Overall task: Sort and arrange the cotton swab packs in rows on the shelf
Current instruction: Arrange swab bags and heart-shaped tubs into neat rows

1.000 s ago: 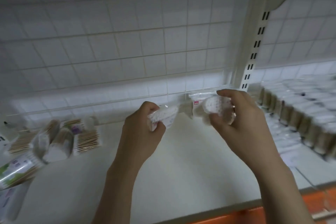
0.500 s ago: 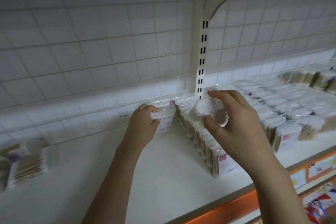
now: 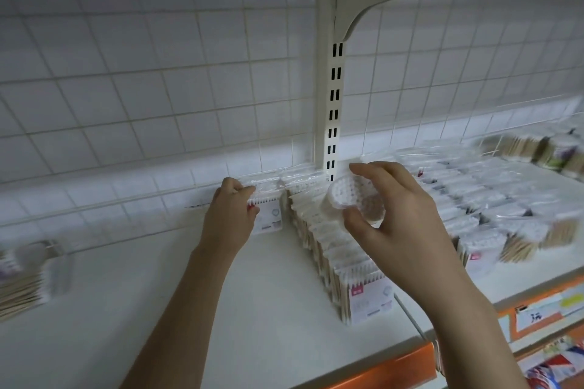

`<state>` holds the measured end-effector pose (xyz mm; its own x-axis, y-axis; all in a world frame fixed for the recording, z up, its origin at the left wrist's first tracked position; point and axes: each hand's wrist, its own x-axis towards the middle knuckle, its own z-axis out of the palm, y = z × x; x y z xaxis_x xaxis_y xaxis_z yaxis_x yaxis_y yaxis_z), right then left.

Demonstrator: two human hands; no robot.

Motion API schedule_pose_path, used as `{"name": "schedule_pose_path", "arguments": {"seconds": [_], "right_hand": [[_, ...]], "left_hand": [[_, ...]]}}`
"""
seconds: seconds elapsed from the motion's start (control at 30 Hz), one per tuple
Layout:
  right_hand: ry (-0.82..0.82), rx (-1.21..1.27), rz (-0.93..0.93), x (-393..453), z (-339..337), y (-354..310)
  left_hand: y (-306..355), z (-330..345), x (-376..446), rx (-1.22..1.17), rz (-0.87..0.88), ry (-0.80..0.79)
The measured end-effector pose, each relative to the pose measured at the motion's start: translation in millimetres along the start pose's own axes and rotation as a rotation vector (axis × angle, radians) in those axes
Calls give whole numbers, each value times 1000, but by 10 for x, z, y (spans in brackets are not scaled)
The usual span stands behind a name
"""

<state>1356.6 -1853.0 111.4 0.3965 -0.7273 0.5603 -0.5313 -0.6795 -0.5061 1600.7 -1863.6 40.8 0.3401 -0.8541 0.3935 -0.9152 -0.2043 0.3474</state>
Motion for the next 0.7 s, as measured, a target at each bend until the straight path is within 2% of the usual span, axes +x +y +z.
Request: {"name": "schedule_pose_path", "arguments": {"seconds": [0.23,0.5,0.7], "right_hand": [[-37,35,-26,50,30,63],[-82,43,-51,-19,13,-10],[-71,20,-37,-267,-85,-162]], "left_hand": [[53,-59,21,232,-29,-12],[341,-483,-407,200,1,64],[626,-679,-887,84,72,34]]}}
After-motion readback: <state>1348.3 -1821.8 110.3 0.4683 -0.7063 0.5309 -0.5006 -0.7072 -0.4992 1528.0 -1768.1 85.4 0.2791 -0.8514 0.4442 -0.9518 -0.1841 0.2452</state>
